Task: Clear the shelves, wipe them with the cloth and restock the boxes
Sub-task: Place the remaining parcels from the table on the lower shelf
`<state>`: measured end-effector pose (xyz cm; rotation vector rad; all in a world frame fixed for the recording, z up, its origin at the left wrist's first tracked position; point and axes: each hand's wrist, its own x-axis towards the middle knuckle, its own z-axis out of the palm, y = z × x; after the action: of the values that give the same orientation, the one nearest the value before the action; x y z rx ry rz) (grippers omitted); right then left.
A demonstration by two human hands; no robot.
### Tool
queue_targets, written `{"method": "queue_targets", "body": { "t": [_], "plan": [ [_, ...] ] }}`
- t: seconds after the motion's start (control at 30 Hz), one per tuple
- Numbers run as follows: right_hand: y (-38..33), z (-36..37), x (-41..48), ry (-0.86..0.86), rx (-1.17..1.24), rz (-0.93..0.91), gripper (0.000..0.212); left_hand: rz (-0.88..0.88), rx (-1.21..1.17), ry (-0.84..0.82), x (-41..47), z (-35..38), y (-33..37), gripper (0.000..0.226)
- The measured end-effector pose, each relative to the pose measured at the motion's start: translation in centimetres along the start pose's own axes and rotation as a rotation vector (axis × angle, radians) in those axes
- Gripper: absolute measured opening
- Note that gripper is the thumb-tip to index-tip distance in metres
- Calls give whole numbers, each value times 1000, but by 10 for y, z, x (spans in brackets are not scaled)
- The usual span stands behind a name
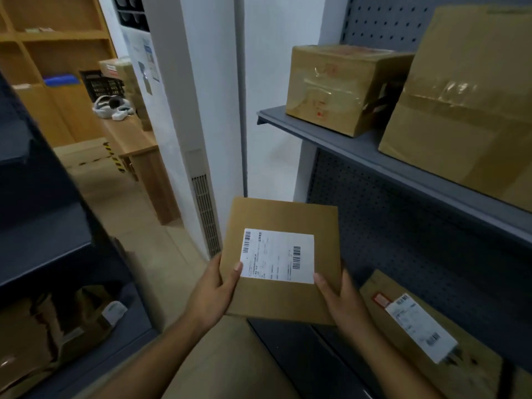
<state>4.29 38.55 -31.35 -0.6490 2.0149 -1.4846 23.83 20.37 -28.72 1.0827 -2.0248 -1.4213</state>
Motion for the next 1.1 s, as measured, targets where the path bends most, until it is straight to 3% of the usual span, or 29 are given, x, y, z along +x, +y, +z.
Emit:
{"method": "queue_targets", "body": {
  "t": [0.2,0.37,0.47,0.67,1.1],
  "plan": [
    [19,7,44,198,-4,92,46,8,31,-175,94,28,-23,56],
    [40,19,71,371,-38,170,59,-1,55,-380,161,51,-34,37],
    [55,29,91,453,-40,238,66,32,74,-484,206,66,-49,53],
    [103,50,125,559,-14,370,69,93,249,-635,274,104,-80,65],
    [227,33,195,677,26,577,59,69,361,-766,349,225,-177,71]
  ]
}}
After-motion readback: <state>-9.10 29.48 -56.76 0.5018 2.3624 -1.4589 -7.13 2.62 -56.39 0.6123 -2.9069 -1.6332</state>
